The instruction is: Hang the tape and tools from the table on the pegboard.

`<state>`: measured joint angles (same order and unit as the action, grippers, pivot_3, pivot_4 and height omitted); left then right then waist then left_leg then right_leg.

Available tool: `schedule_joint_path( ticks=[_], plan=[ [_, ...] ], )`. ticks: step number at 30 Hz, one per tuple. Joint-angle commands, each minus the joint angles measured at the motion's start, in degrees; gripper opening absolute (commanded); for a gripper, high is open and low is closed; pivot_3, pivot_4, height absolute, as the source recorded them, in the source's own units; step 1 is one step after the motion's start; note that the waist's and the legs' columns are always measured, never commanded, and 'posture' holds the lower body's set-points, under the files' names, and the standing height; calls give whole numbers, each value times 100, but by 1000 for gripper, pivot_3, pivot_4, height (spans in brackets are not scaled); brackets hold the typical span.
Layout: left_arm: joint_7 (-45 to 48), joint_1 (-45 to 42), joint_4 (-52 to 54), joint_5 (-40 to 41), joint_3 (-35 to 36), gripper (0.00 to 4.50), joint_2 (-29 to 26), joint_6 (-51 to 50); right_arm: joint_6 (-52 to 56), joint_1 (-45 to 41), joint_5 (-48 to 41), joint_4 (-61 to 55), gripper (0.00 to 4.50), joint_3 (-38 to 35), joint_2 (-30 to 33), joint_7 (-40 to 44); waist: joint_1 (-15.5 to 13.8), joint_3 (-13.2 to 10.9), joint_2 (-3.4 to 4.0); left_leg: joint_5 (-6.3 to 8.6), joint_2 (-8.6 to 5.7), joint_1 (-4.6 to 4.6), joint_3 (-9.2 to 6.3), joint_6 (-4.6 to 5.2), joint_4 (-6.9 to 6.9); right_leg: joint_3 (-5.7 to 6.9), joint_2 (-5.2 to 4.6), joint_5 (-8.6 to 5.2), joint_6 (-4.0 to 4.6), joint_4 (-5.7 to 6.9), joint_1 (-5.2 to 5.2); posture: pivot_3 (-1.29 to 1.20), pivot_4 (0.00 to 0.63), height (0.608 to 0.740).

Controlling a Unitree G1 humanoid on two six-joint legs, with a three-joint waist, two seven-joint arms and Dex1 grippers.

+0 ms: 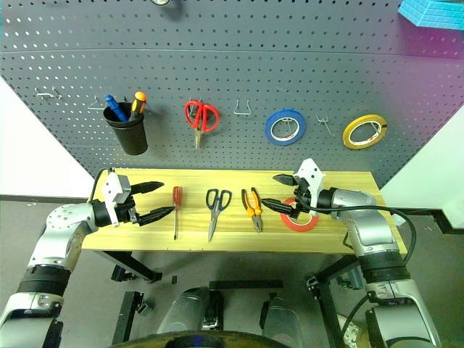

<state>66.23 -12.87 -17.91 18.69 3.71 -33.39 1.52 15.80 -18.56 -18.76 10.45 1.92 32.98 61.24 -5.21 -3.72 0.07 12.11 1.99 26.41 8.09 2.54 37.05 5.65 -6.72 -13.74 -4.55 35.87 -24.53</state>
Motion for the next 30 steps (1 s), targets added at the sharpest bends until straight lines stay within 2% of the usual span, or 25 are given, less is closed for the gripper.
schedule_joint_path(
  ticks=[1, 19, 24, 30],
  plan=[
    [42, -60, 13, 42, 59, 4431, -40, 75, -142, -149, -9, -40, 4500, -83, 14, 24, 1, 0, 0, 0, 0, 0, 0, 0, 0, 0, 0, 0, 0, 0, 0, 137, 46, 740],
    [152, -216, -271, -114, -52, 4431, 11, 341, 171, -48, 305, -19, 4500, 20, 65, -286, 1, -1, 1, 0, 0, 1, 0, 0, -2, 0, 0, 0, 0, -4, 0, 127, 39, 740],
    [-189, -823, -141, -656, -627, 4431, 202, -38, 502, -143, 1079, 436, 4500, 449, 142, -801, -35, -1, 1, 0, -3, 2, 0, 0, -1, 1, -2, 0, 0, -5, 2, 138, 45, 740],
    [-203, -1695, -234, -932, -1290, 4431, 670, -782, 1195, -307, 1235, 490, 4500, 579, 63, -1049, 7, -12, 9, 3, -12, 6, 1, 7, 2, 1, 1, 0, -1, -6, 3, 111, 72, 740]
  ],
)
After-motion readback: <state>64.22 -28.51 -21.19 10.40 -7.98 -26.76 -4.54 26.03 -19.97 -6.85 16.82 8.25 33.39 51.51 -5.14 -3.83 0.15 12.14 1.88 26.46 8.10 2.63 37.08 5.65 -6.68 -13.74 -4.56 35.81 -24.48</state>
